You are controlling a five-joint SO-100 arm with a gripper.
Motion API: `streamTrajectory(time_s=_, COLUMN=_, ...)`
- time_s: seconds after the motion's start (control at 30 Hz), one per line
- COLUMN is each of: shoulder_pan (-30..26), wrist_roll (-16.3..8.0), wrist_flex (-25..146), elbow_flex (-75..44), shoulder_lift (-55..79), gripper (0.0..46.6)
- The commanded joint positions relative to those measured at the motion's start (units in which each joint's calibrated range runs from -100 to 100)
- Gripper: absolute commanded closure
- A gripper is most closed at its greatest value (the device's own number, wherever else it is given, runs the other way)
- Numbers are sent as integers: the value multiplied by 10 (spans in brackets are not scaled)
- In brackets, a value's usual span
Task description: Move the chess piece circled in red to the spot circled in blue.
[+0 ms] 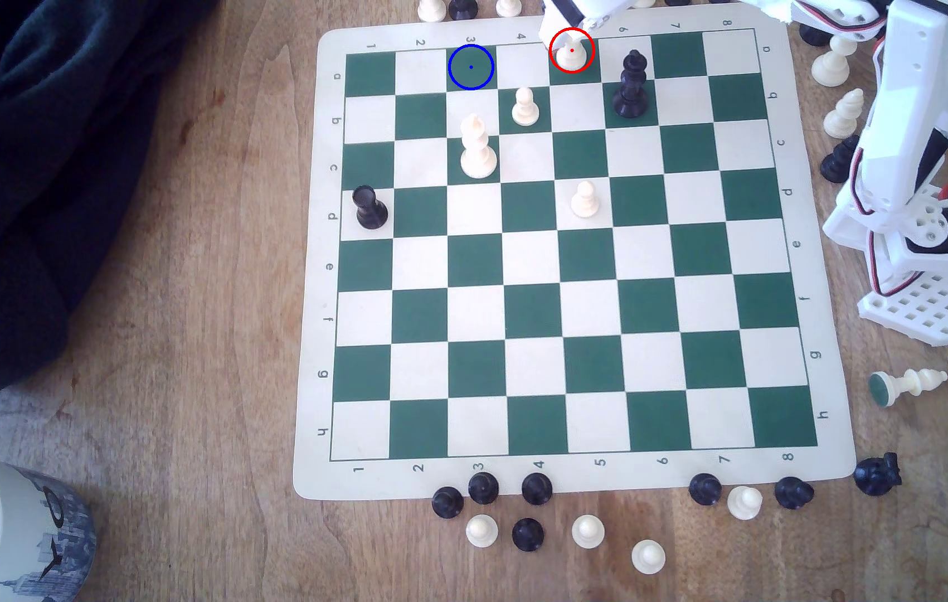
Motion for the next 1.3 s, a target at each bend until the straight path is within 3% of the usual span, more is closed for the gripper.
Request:
streamTrajectory(time_s=0.0, shoulder_pan=-4, wrist_roll=2, wrist_flex=-9, elbow_flex=-50, shoulder_lift=-7, gripper=340)
streamTrajectory(time_s=0.57, shoulder_pan=-7, wrist_roll=2, wrist_flex=-21, elbow_flex=-53, shoulder_lift=-3, gripper=357)
streamTrajectory(time_s=0.77, shoulder_pan=-7, wrist_roll=5, wrist_flex=-18, elbow_flex=-53, shoulder_lift=-7, gripper=408)
streamTrajectory(time_s=1.0, shoulder_pan=-4, wrist_roll=8, wrist_flex=3, elbow_flex=-57, shoulder_lift=-31, gripper=426)
streamTrajectory(time_s=1.27, shoulder_pan=-22, wrist_roll=9, wrist_flex=118, elbow_flex=-193, shoulder_lift=-45, gripper=434)
